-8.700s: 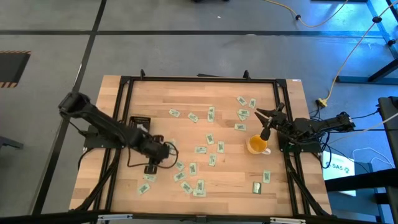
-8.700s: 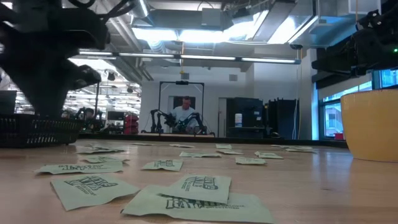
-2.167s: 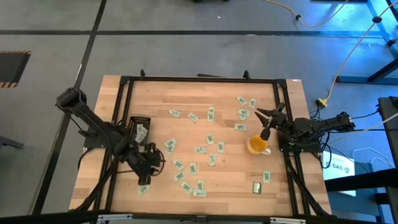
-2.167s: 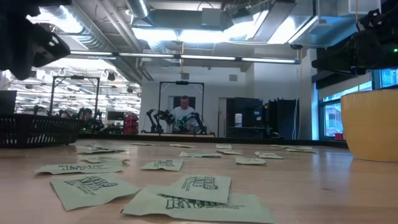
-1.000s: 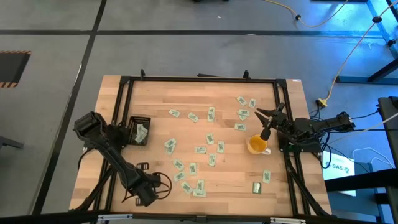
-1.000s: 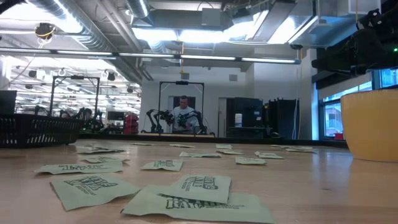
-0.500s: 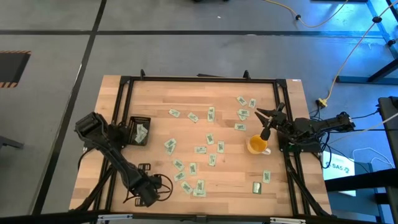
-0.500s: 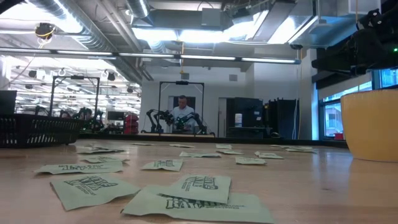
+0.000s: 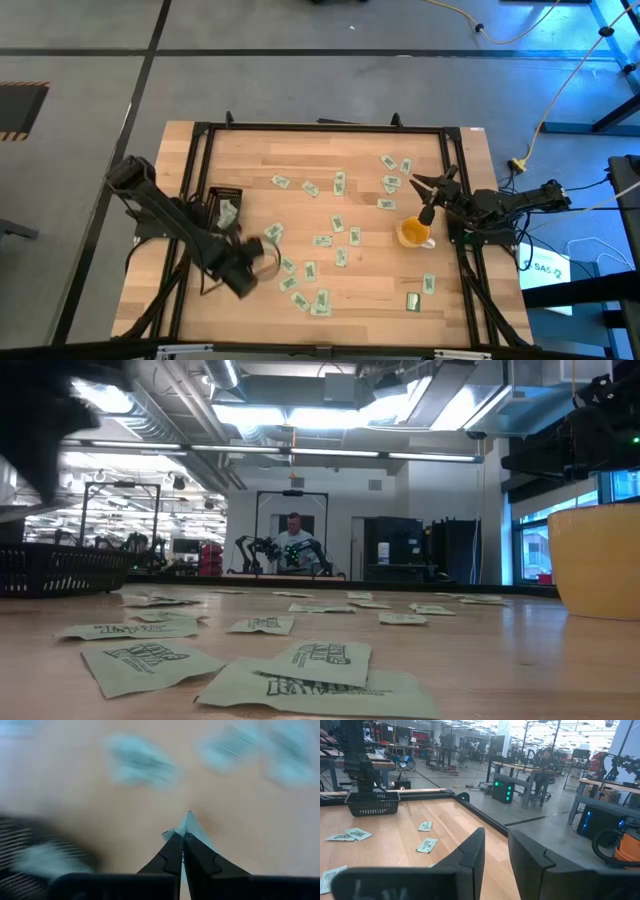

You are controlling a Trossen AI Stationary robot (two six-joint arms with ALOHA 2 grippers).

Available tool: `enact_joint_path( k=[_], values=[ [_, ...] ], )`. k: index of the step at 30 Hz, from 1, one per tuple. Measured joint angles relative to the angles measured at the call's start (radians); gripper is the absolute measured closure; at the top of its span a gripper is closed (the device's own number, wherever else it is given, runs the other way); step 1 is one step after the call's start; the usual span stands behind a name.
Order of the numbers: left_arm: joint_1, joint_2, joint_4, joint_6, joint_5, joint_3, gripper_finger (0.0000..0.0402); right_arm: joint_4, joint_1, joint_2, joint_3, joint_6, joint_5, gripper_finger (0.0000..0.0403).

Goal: Pick and place Stevia / Truvia into bins
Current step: Put the stevia packet into the black bin

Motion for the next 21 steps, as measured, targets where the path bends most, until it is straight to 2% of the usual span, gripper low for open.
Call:
enact_joint_path(
  k=[3,8,13,21],
  values=[
    [0.059,-0.068,-0.152,-0.129,-0.078,0.0,0.0397,0.0,0.0,0.0,0.0,-0.002,0.0,0.0313],
    [0.164,-0.147,-0.341,-0.249,-0.045,0.0,0.0395,0.0,0.0,0.0,0.0,-0.027,0.0,0.0313],
    [0.27,-0.161,-0.399,-0.244,-0.03,0.0,0.0394,-0.001,0.0,0.0,0.0,-0.029,0.0,0.0313],
    [0.401,-0.159,-0.398,-0.086,-0.04,0.0,0.0396,-0.001,0.0,0.0,0.0,-0.029,0.0,0.0313]
  ],
)
